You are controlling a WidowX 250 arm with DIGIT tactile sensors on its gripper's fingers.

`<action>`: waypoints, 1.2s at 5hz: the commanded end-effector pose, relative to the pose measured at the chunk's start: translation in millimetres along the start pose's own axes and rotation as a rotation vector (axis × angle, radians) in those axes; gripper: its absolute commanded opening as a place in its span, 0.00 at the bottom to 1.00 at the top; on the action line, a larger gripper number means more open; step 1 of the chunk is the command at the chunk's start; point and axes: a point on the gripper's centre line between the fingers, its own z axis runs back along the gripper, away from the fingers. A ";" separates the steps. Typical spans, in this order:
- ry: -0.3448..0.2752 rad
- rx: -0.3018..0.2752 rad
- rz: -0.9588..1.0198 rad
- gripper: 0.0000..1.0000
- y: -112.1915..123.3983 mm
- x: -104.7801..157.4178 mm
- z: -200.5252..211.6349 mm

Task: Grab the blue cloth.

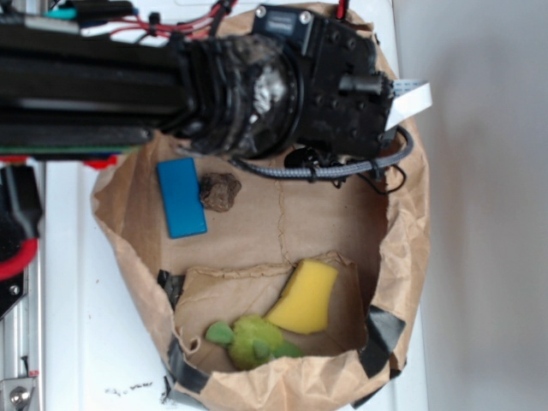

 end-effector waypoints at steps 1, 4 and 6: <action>-0.056 0.001 0.012 0.00 -1.0 12.8 14.5; -0.011 -0.114 -0.145 0.00 22.1 -23.3 80.2; -0.003 -0.210 -0.185 0.00 22.4 -39.9 120.1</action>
